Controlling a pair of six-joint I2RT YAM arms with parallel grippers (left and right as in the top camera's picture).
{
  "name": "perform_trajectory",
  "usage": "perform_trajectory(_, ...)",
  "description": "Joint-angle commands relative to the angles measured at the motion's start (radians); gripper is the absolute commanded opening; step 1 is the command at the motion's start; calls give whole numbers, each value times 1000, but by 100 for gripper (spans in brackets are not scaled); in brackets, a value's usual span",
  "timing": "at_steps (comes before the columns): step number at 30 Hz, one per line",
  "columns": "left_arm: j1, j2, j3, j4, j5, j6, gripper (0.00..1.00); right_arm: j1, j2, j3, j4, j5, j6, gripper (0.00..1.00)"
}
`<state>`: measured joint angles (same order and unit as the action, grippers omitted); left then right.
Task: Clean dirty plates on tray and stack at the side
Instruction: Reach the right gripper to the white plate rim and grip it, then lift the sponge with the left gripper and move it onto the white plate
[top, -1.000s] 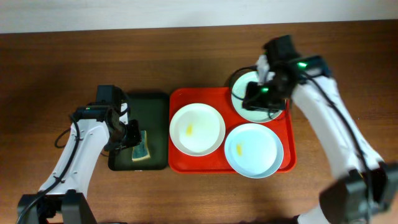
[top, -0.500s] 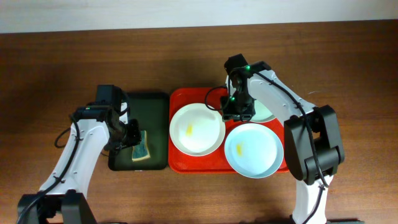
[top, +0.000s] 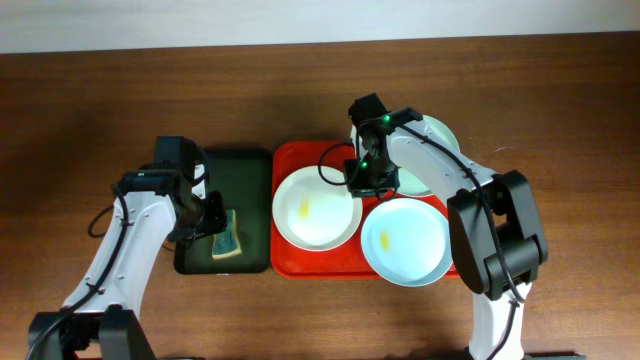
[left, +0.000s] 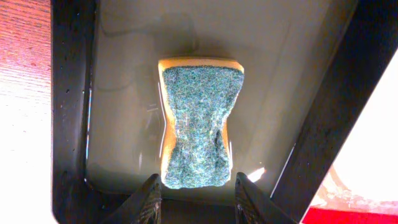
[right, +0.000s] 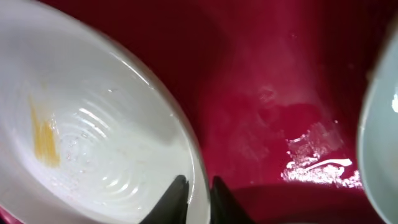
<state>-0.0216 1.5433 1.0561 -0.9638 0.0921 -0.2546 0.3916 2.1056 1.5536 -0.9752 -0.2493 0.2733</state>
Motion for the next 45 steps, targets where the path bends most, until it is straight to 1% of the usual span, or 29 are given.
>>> perform_trajectory(1,-4,-11,-12,2,-11,1,36,3,11,-6,-10,-2,-3,19)
perform_trajectory(4,-4,-11,-13,2,-11,1,36,3,11,-6,-12,-1,11,18)
perform_trajectory(5,-4,-11,-13,2,-11,1,36,3,11,-6,-15,-2,23,7)
perform_trajectory(6,-4,-11,-13,2,-11,1,36,3,11,-6,-16,-2,23,4)
perform_trajectory(8,-4,-11,-13,2,-11,1,36,3,11,-6,-16,-2,24,4)
perform_trajectory(9,-4,-11,-13,2,-11,1,36,3,11,-6,-16,-1,33,9)
perform_trajectory(10,-4,-11,-13,2,-11,1,36,3,11,-6,-15,-1,35,20)
perform_trajectory(12,-4,-11,-13,2,-11,1,36,3,11,-6,-11,-1,35,20)
perform_trajectory(13,-4,-11,-13,2,-11,1,36,3,11,-6,-13,-1,42,19)
perform_trajectory(14,-4,-11,-13,2,-11,1,36,3,11,-6,-15,-1,50,15)
perform_trajectory(17,-4,-11,-13,2,-11,1,36,3,11,-6,-15,-1,58,14)
perform_trajectory(18,-4,-11,-13,2,-11,1,35,3,11,-6,-19,-1,58,16)
perform_trajectory(19,-4,-11,-13,2,-11,1,36,3,11,-6,-23,-1,58,23)
perform_trajectory(20,-4,-11,-13,2,-11,1,36,3,11,-6,-23,-1,58,23)
perform_trajectory(21,-4,-11,-13,2,-11,1,36,3,11,-6,-23,-1,58,23)
perform_trajectory(22,-4,-11,-13,2,-11,1,36,3,11,-6,-24,-1,57,16)
perform_trajectory(26,-4,-11,-13,2,-11,1,36,3,11,-45,9,-1,60,16)
perform_trajectory(28,-4,-11,-13,2,-11,1,36,0,11,-55,20,-2,73,8)
perform_trajectory(30,-4,-11,-13,2,-11,1,36,0,11,-55,19,-5,80,4)
perform_trajectory(31,-4,-11,-13,0,-11,1,36,1,11,-56,19,-5,80,4)
perform_trajectory(33,-4,-10,-13,-10,-11,1,32,1,11,-56,19,-5,80,4)
perform_trajectory(38,-4,76,-13,-16,-11,1,35,1,11,-56,20,-5,79,4)
perform_trajectory(41,-4,162,-12,28,-10,4,31,1,11,-56,26,-4,79,5)
perform_trajectory(43,-4,195,-11,45,-10,21,27,1,11,-56,26,-4,79,5)
perform_trajectory(45,-4,202,11,47,-9,34,27,1,11,-57,26,-4,79,5)
